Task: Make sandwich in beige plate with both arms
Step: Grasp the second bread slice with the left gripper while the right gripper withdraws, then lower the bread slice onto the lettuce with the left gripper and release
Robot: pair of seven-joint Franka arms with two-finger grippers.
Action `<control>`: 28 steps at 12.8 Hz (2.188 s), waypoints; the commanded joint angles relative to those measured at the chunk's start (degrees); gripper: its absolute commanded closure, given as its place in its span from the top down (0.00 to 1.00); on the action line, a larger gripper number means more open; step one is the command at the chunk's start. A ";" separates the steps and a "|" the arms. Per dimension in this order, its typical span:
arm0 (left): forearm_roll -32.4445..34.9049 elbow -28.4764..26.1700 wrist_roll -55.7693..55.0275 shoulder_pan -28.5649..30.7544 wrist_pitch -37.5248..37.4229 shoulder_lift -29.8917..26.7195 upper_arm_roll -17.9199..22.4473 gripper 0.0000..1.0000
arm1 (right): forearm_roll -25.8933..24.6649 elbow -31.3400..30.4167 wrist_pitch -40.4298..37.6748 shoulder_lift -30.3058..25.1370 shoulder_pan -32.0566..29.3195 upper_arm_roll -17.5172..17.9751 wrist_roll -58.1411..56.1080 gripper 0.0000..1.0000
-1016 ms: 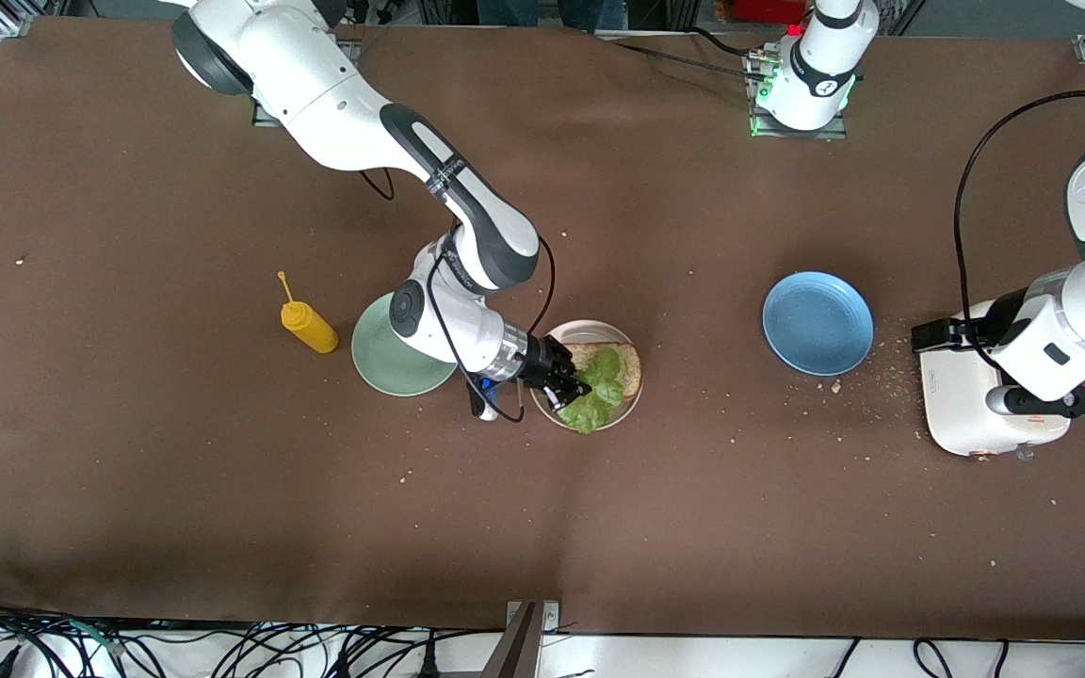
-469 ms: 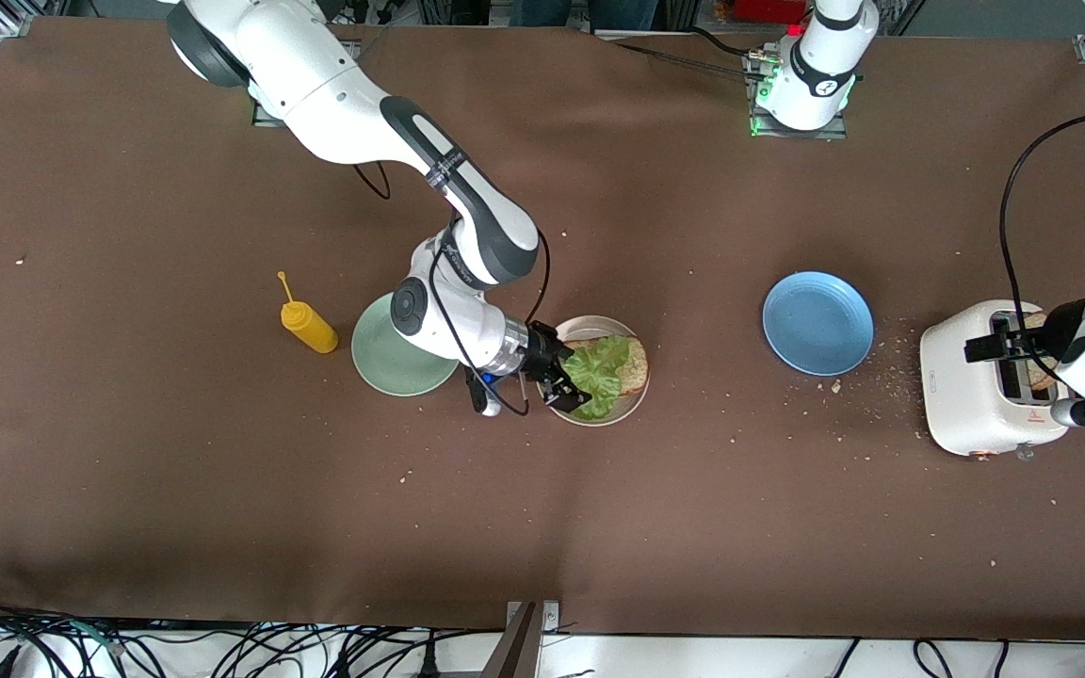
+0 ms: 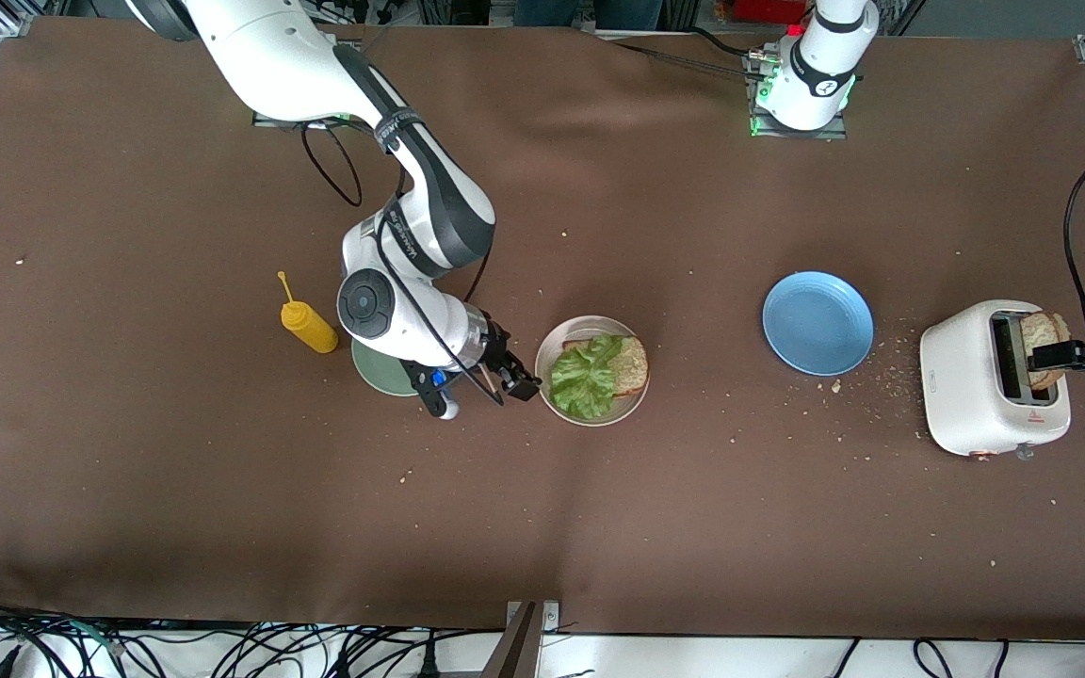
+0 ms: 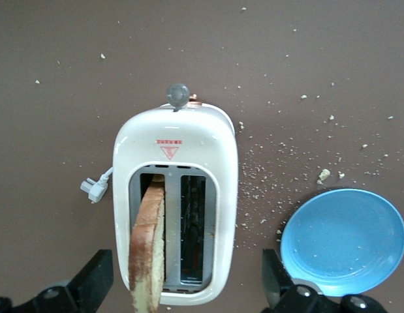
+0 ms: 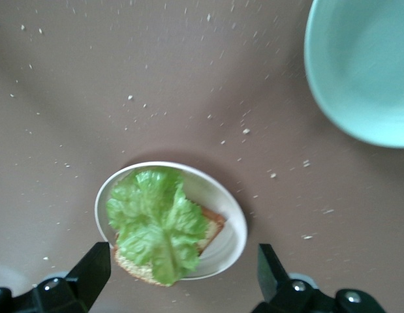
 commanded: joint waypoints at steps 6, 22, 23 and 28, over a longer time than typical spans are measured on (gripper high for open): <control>1.82 -9.12 8.66 3.52 6.53 0.70 -0.62 0.00 | -4.53 -1.76 -18.03 -10.56 -5.14 -7.04 -29.77 0.99; -22.27 7.75 11.63 -2.52 -19.22 2.52 -7.29 0.00 | -21.67 -23.28 -28.59 -42.81 -29.76 2.26 -67.97 1.00; -28.78 7.75 6.72 -4.63 -19.22 4.80 -7.30 0.00 | -21.76 -25.74 -28.33 -45.01 -30.29 2.27 -67.79 1.00; -48.18 7.57 -4.81 -16.67 -8.98 11.68 -7.47 0.00 | -21.93 -30.50 -22.81 -46.26 -32.31 1.83 -68.75 1.00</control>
